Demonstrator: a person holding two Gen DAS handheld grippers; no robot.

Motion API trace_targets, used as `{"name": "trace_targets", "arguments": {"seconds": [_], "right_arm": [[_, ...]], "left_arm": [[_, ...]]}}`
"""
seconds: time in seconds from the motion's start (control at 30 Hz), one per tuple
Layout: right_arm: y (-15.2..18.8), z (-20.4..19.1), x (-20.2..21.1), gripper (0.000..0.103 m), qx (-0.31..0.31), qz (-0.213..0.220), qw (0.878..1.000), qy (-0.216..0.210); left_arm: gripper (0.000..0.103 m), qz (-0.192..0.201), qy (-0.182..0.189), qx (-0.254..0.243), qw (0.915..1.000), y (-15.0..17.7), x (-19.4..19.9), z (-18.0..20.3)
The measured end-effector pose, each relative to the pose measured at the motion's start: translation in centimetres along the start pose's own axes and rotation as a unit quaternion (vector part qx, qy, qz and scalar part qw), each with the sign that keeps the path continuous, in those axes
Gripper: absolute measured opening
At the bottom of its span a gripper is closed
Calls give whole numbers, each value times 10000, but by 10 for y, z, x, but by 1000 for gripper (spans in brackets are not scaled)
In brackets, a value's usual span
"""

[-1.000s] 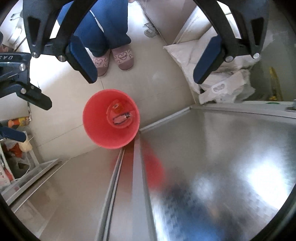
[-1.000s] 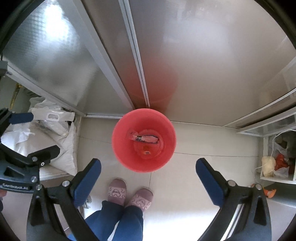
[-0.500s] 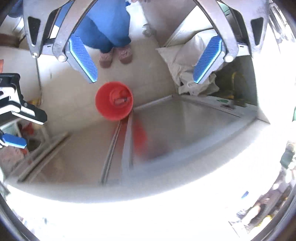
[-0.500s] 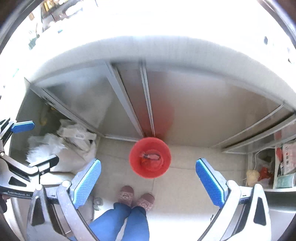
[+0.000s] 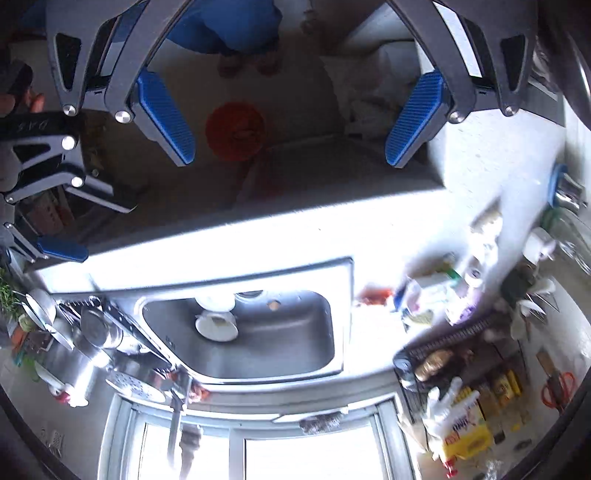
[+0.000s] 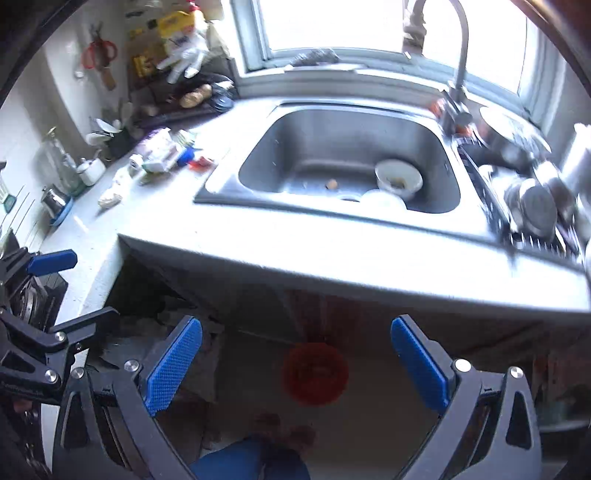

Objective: Collect trash
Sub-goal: 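Raise both empty tools back up to the counter, then grasp the purple-labelled juice bottle with the left tool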

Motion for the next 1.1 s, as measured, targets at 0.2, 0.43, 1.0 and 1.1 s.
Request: {"name": "trace_targets", "arguments": {"seconds": [0.2,0.43,1.0,1.1], "right_arm": [[-44,-23,-7,102,270,215,9987,-379],[-89,-73,-45,102,671,270,9949,-709],[-190,-171,-187,102,889,-211,9916,-921],[-201,-183,-216,102,807,-354,9917,-939]], "left_arm": [[103,180,-308,200,9992,-26,8,-43],[103,115,-627,463,9969,-54,-5,-115],[102,-338,-551,669,9957,-124,-112,-287],[102,-514,-477,676,9952,-127,-136,-307]]}}
Point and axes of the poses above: each gripper's, at about its wrist camera, not at the fingertips, and x roughly against the way its jaws point, z to its right, y to its underside, the point moved 5 cm from there along -x, roughly the way its jaws point, and after that the axes turned 13 degrees about z, right-handed, at the moved point
